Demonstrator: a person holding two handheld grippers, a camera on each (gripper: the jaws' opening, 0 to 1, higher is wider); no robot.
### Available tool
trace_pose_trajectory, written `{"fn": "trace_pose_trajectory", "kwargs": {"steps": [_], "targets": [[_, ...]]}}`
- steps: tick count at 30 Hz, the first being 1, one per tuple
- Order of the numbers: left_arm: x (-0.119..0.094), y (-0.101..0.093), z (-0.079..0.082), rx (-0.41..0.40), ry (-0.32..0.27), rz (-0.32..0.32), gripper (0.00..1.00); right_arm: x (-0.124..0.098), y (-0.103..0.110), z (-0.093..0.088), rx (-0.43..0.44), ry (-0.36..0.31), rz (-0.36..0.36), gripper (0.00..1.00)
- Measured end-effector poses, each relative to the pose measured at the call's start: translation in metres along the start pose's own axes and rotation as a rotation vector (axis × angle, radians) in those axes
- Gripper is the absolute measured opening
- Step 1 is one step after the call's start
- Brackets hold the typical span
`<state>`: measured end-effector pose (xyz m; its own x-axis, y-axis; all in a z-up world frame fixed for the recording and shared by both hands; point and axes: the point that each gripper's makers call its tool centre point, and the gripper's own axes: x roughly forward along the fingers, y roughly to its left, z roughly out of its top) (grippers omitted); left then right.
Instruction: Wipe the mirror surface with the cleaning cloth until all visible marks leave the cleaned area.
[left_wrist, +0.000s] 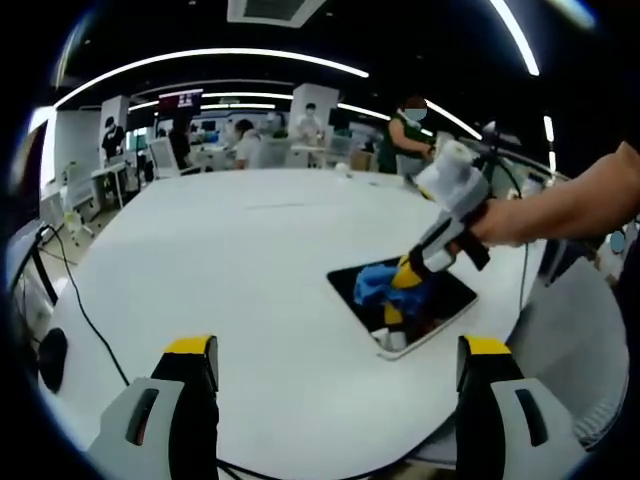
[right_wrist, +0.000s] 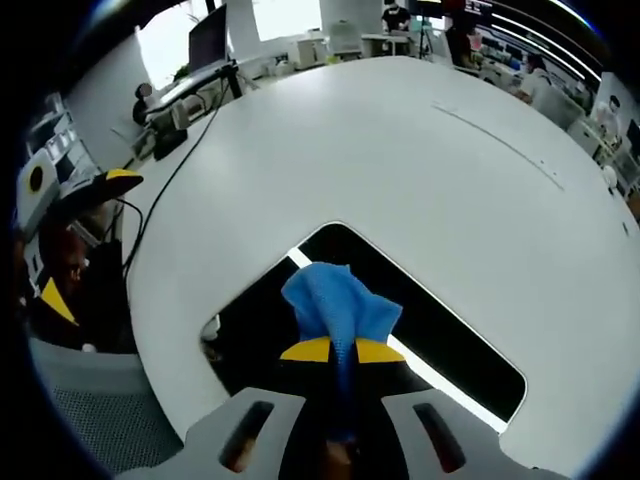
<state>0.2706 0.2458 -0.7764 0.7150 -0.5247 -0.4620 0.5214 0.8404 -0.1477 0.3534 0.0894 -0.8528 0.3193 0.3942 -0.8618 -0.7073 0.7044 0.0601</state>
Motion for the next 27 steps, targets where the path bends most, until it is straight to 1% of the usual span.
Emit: {"fn": "trace_pose_trajectory", "kwargs": {"steps": [12,27], "targets": [[0.002,-0.002,0.0,0.007,0.001,-0.005,1.0,-0.003,0.008,-0.007,0.003,-0.003,0.006,0.01],[0.003,-0.005,0.002,0.014,-0.004,-0.015,1.0,-0.01,0.031,-0.022,-0.015,-0.007,0.021,0.01]]}}
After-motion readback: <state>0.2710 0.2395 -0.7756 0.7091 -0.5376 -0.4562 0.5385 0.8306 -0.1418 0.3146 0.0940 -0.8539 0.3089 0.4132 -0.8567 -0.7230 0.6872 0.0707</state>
